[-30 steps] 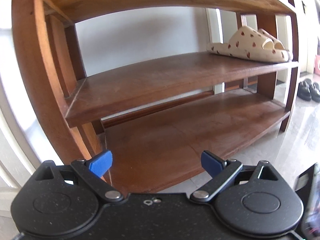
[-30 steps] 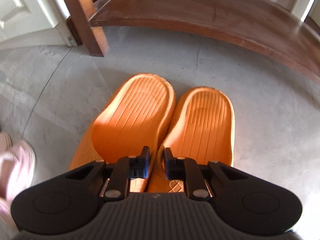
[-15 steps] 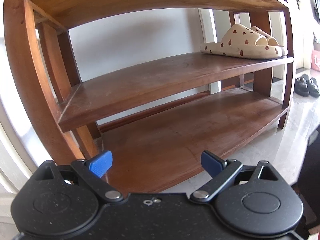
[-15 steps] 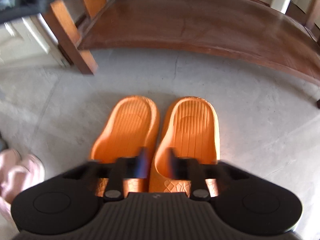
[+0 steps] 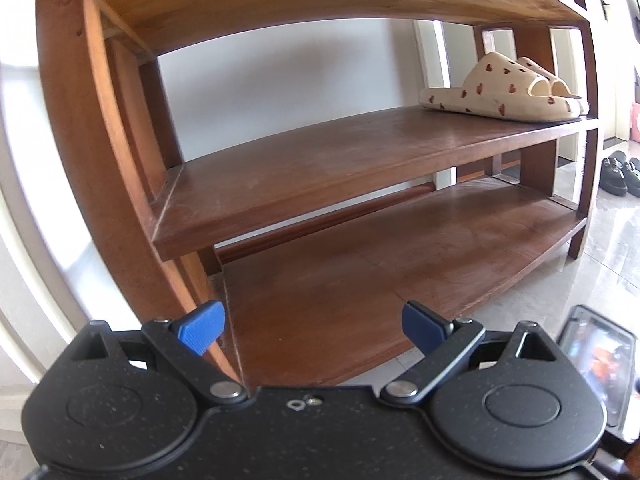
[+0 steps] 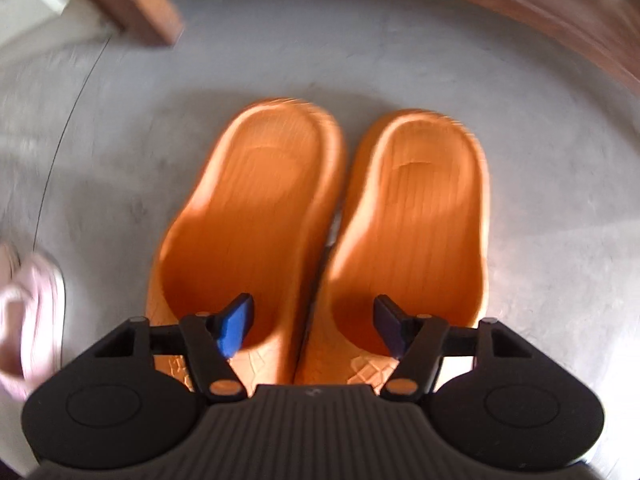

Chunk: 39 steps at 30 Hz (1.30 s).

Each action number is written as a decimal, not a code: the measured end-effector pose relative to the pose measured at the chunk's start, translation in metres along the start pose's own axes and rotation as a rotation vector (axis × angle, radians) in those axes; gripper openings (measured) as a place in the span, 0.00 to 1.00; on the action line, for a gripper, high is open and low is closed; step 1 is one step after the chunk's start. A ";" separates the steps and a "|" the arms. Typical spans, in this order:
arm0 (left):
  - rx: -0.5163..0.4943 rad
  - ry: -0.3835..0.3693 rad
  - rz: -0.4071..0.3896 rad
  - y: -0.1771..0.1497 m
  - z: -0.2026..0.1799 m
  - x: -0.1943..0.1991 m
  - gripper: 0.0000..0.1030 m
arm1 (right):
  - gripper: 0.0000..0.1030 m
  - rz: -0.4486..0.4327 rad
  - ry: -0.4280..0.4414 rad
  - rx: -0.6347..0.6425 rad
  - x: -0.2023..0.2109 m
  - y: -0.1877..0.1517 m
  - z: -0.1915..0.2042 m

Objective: Organize scattered shoes
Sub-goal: 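Grasp one orange slide with the right tool and lift it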

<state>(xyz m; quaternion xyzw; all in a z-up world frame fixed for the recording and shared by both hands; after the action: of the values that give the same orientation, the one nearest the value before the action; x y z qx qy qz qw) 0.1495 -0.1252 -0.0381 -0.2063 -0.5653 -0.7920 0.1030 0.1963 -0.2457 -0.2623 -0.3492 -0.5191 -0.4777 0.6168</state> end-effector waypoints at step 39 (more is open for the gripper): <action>-0.013 -0.003 -0.108 0.021 -0.019 0.028 0.93 | 0.00 -0.388 -0.290 0.018 0.167 -0.081 -0.085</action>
<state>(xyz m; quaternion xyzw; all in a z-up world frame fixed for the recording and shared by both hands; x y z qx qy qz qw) 0.1285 -0.1485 -0.0135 -0.1774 -0.5706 -0.7997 0.0579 0.1458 -0.3862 -0.1237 -0.3024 -0.6638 -0.5276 0.4354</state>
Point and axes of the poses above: each gripper's, at about its wrist camera, not at the fingertips, and x roughly against the way its jaws point, z to its left, y to its top, the point moved 1 cm from there along -x, roughly the way its jaws point, and after that the axes turned 7 degrees about y, right-handed, at the moved point
